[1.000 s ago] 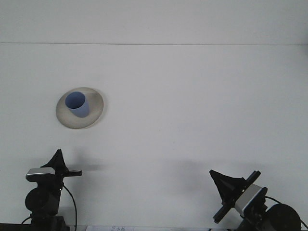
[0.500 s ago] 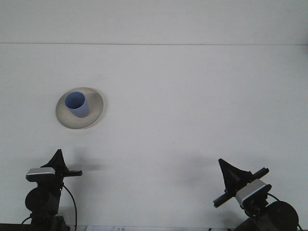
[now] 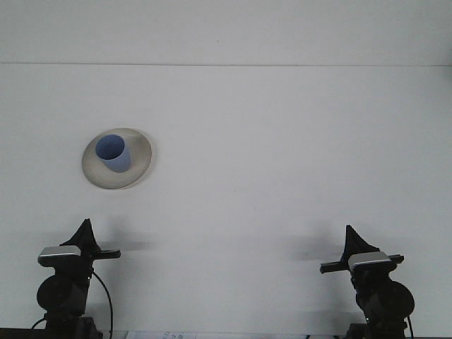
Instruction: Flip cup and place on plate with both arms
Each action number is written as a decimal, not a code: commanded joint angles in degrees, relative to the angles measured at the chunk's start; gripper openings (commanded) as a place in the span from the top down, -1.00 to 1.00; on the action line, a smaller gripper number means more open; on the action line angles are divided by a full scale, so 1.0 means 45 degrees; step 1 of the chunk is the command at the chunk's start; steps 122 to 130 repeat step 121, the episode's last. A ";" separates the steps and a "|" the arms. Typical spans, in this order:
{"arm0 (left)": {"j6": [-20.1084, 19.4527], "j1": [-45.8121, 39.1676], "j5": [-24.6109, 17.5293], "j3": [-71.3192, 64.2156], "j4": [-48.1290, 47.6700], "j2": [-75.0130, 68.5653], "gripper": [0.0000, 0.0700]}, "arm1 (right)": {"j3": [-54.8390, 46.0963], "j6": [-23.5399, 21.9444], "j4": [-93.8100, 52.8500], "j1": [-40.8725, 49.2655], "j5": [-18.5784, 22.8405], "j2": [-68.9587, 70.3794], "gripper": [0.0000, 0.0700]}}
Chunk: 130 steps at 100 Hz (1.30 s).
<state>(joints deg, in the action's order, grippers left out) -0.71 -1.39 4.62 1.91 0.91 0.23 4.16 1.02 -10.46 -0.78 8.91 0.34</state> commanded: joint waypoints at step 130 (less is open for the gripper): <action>0.0029 -0.0010 0.0058 -0.0248 0.0194 -0.0015 0.96 | -0.0763 -0.0894 0.0991 -0.0010 -0.0068 -0.0058 0.98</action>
